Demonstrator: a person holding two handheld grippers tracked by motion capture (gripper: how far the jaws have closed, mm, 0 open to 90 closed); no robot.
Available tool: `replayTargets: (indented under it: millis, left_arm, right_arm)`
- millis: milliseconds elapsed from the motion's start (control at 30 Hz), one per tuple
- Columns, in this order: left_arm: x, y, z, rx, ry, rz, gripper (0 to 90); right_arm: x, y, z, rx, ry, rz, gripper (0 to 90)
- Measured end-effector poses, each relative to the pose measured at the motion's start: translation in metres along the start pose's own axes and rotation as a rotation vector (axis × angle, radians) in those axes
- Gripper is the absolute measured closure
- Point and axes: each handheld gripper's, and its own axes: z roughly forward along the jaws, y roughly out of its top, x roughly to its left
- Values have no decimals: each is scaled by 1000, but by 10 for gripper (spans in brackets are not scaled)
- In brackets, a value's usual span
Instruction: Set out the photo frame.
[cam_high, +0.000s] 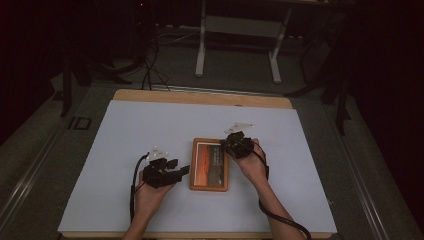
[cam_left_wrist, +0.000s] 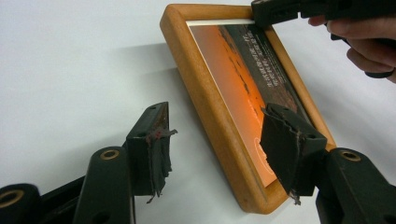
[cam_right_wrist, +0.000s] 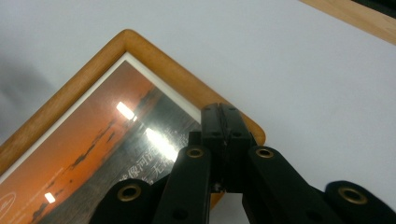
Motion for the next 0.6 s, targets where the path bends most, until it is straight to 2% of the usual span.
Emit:
replayTargets:
  millis: [233, 433, 600]
  left_arm:
    - [2, 1, -7, -20, 9, -1, 427]
    - [0, 3, -6, -17, 8, 20, 432]
    - [-1, 4, -6, -18, 6, 20, 433]
  right_arm:
    - [-1, -2, 0, -8, -5, 20, 900]
    - [-9, -7, 3, 8, -17, 55, 900]
    - [-15, -12, 6, 34, -34, 86, 900]
